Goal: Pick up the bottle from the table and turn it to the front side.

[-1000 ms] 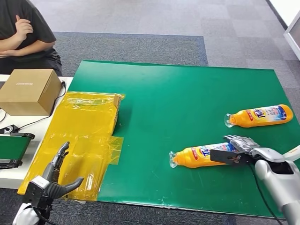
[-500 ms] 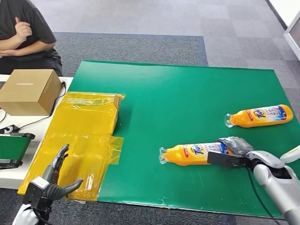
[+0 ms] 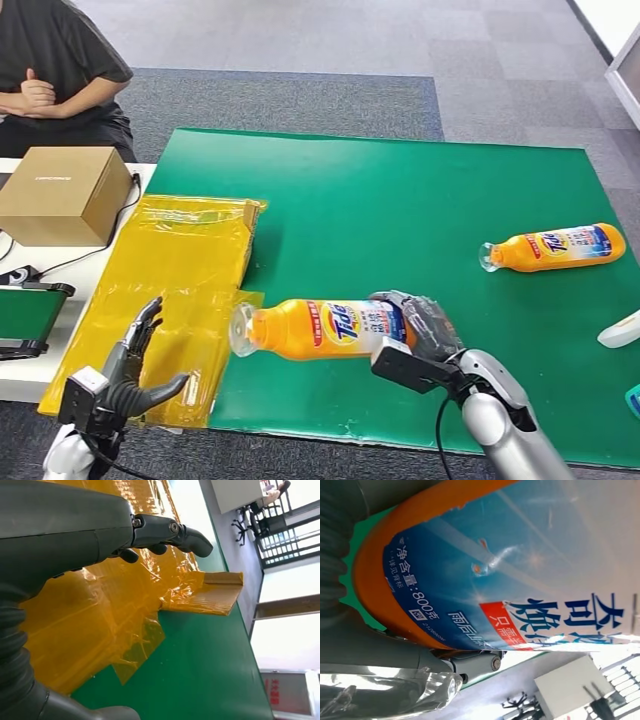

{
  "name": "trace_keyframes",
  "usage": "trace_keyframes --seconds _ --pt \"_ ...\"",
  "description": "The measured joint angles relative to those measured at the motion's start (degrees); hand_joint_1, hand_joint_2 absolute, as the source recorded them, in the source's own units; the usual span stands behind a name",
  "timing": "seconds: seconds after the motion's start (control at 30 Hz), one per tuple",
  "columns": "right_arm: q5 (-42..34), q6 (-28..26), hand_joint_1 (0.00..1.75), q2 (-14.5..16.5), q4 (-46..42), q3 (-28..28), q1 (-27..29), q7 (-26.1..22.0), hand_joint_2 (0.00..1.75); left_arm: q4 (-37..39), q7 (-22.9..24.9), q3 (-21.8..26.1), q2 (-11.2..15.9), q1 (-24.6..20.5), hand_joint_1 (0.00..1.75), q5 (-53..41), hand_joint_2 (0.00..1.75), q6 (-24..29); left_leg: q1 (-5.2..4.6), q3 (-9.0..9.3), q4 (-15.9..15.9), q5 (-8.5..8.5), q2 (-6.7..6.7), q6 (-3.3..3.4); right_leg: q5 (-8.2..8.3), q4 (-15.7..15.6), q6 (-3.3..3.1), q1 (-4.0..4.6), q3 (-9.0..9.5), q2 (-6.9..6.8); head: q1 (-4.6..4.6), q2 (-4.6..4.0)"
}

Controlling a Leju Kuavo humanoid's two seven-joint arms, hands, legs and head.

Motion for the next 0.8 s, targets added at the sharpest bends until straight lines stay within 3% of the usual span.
trace_keyframes --seconds 0.17,0.4,0.6,0.8 --pt "-1.77 -4.06 1.75 7.67 5.02 -1.20 -1.89 1.47 1.75 1.08 0.37 -1.91 -0.32 -2.57 0.00 4.69 1.75 -6.96 0.00 -0.01 0.01 0.07 0.01 -0.01 0.04 0.00 0.01 -0.01 -0.02 0.00 -0.01 0.01" --pt "-3.18 -11.17 1.75 17.10 22.37 -1.36 -7.12 -0.36 1.75 1.55 0.63 -9.87 -0.45 -7.60 0.00 8.77 1.75 -12.01 0.03 -0.02 0.01 0.16 0.01 -0.08 0.13 0.02 -0.09 0.01 -0.06 0.01 -0.01 0.01" --pt "-2.48 -14.03 1.75 21.51 32.49 -1.40 -8.75 -1.42 1.75 1.50 0.27 -14.46 -0.68 -9.96 0.00 12.35 1.75 -15.66 0.03 -0.08 0.01 0.16 0.01 -0.09 0.13 0.02 -0.09 0.00 -0.13 0.01 -0.02 0.00" --pt "-1.69 -14.67 1.75 23.98 37.20 -1.09 -9.20 -3.00 1.75 1.41 0.90 -15.91 -1.19 -11.51 0.00 14.74 1.75 -15.20 0.03 -0.11 0.01 0.15 0.01 -0.09 0.13 0.02 -0.10 0.00 -0.19 0.01 -0.02 0.01"
